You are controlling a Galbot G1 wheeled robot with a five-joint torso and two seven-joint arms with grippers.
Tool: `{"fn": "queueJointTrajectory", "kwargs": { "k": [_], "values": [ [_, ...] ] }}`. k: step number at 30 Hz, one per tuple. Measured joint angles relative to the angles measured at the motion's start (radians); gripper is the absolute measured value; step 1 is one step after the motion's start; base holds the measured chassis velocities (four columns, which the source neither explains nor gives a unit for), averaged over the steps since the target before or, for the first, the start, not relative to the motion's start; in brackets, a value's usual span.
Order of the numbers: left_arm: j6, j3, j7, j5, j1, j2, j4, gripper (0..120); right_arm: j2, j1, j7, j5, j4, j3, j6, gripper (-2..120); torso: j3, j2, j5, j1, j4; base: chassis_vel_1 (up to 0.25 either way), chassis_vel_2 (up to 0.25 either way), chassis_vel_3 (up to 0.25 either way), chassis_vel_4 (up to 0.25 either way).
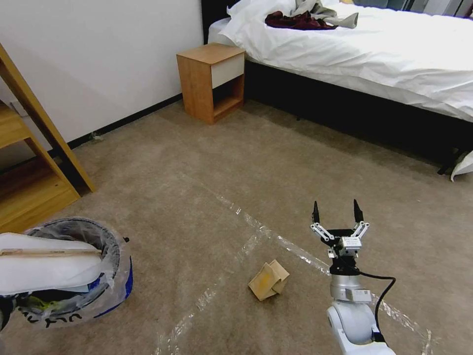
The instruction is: Pick up the trash bin and place the garbage on the floor into it.
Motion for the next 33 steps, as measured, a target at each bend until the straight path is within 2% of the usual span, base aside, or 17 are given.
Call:
{"fn": "queueJointTrajectory", "kwargs": {
  "k": [3, 4, 7, 8, 11, 14, 16, 17, 23, 25, 28, 29, 32, 33],
  "values": [
    [0.0, -0.005, -0.026, -0.022, 0.011, -0.004, -0.012, 0, -0.087, 0.022, 0.019, 0.057, 0.015, -0.043, -0.057, 100, 0.0, 0.0, 0.0002, 0.0, 0.0001, 0.0, 0.0, 0.0, 0.0],
    [0.0, -0.005, -0.026, -0.022, 0.011, -0.004, -0.012, 0, -0.087, 0.022, 0.019, 0.057, 0.015, -0.043, -0.057, 100, 0.0, 0.0, 0.0002, 0.0, 0.0001, 0.0, 0.0, 0.0, 0.0],
    [0.0, -0.016, -0.043, -0.042, 0.018, -0.007, -0.021, 0, -0.248, 0.055, 0.004, 0.182, 0.023, -0.113, -0.132, 100, 0.0, 0.0, -0.0003, 0.0, 0.0, 0.0, 0.0, 0.0, 0.0],
    [0.0, -0.016, -0.043, -0.042, 0.018, -0.007, -0.021, 0, -0.248, 0.055, 0.004, 0.182, 0.023, -0.113, -0.132, 100, 0.0, 0.0, -0.0003, 0.0, 0.0, 0.0, 0.0, 0.0, 0.0],
    [0.0, -0.02, -0.048, -0.047, 0.021, -0.01, -0.025, 0, -0.354, 0.122, 0.013, 0.229, -0.028, -0.213, -0.157, 100, 0.0, 0.0, 0.0001, 0.0, -0.0001, 0.0, 0.0, 0.0, 0.0],
    [0.0, -0.021, -0.052, -0.047, 0.021, -0.011, -0.025, 0, -0.384, 0.166, 0.021, 0.233, -0.059, -0.266, -0.176, 100, 0.0, 0.0, -0.0001, 0.0, 0.0002, 0.0, 0.0, 0.0, 0.0],
    [0.0, -0.021, -0.055, -0.047, 0.018, -0.012, -0.027, 0, -0.415, 0.241, 0.03, 0.265, -0.102, -0.366, -0.228, 100, 0.0, 0.0, -0.0002, 0.0, 0.0002, 0.0, 0.0, 0.0, 0.0],
    [0.0, -0.021, -0.055, -0.047, 0.018, -0.012, -0.027, 0, -0.415, 0.241, 0.03, 0.265, -0.102, -0.366, -0.228, 100, 0.0, 0.0, -0.0002, 0.0, 0.0002, 0.0, 0.0, 0.0, 0.0],
    [0.0, -0.012, -0.063, -0.047, 0.014, -0.013, -0.028, 0, -0.43, 0.357, 0.052, 0.382, -0.198, -0.567, -0.331, 100, 0.0, 0.0, 0.0001, 0.0, 0.0002, 0.0, 0.0, 0.0, 0.0],
    [0.0, -0.011, -0.064, -0.047, 0.014, -0.013, -0.028, 0, -0.434, 0.372, 0.047, 0.394, -0.211, -0.589, -0.356, 100, 0.0, 0.0, 0.0003, 0.0, 0.0002, 0.0, 0.0, 0.0, 0.0],
    [0.0, 0.006, -0.07, -0.046, 0.005, 0.0, -0.022, 0, -0.464, 0.43, 0.006, 0.428, -0.234, -0.662, -0.467, 100, 0.0, 0.0, 0.0001, 0.0, 0.0003, 0.0, 0.0, 0.0, 0.0],
    [0.0, 0.006, -0.07, -0.046, 0.005, 0.0, -0.022, 0, -0.464, 0.43, 0.006, 0.428, -0.234, -0.662, -0.467, 100, 0.0, 0.0, 0.0001, 0.0, 0.0003, 0.0, 0.0, 0.0, 0.0],
    [0.0, 0.016, -0.073, -0.046, -0.008, 0.009, -0.006, 0, -0.498, 0.467, 0.012, 0.499, -0.202, -0.703, -0.691, 100, 0.0, 0.0, -0.0002, 0.0, -0.0003, 0.0, 0.0, 0.0, 0.0],
    [0.0, 0.016, -0.073, -0.046, -0.008, 0.009, -0.006, 0, -0.498, 0.467, 0.012, 0.499, -0.202, -0.703, -0.691, 100, 0.0, 0.0, -0.0002, 0.0, -0.0003, 0.0, 0.0, 0.0, 0.0]
  ]
}}
